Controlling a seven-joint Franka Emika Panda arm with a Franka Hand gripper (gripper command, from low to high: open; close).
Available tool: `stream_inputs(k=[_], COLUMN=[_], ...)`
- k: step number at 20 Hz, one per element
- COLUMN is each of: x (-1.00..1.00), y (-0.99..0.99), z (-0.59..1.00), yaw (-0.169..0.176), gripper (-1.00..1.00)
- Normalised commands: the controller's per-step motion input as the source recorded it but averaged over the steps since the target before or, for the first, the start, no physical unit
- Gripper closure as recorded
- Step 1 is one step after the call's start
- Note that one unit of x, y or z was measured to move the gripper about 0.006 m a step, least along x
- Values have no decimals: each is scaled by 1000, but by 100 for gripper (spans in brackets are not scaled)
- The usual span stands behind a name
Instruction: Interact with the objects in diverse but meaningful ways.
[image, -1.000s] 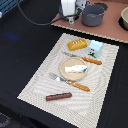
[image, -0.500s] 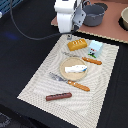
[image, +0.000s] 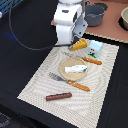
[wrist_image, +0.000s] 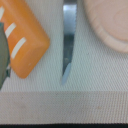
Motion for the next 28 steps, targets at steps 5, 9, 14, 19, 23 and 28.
stream_inputs(k=[5, 9, 14, 19, 23, 28], x=[375, 425, 543, 696, 534, 579], y=[-470, -501, -456, -338, -73, -43], z=[0, 2, 85, 191, 12, 119], yaw=[109, 43, 0, 0, 17, 3], gripper=[-100, -100, -100, -100, -100, -100])
